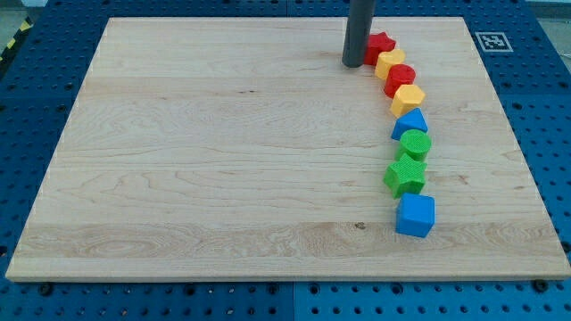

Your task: Move green star to the bottom of the green circle

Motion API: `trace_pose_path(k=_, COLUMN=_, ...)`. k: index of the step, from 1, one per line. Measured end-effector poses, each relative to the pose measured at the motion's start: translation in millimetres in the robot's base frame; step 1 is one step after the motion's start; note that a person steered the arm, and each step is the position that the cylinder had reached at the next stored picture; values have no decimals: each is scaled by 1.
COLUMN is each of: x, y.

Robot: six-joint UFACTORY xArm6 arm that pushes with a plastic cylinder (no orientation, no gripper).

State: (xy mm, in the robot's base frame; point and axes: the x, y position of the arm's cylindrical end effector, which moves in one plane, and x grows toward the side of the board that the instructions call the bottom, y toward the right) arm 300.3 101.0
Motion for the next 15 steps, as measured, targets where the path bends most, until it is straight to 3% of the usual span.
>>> trace_pose_path(k=3, x=-12, y=16)
trace_pose_path(k=4, x=-22, y=0)
trace_pose_path(k=6, x=-31, y=-92)
trace_pose_path(k=8, x=-29, y=-99)
trace_pose_path(k=9, x=11, y=-99)
trace_pose_path(k=11, x=171, y=-99)
trace_pose_path(k=12, x=204, y=-97)
trace_pose_path(k=13, x=204, y=-93)
trace_pose_path(k=15, x=207, y=-29)
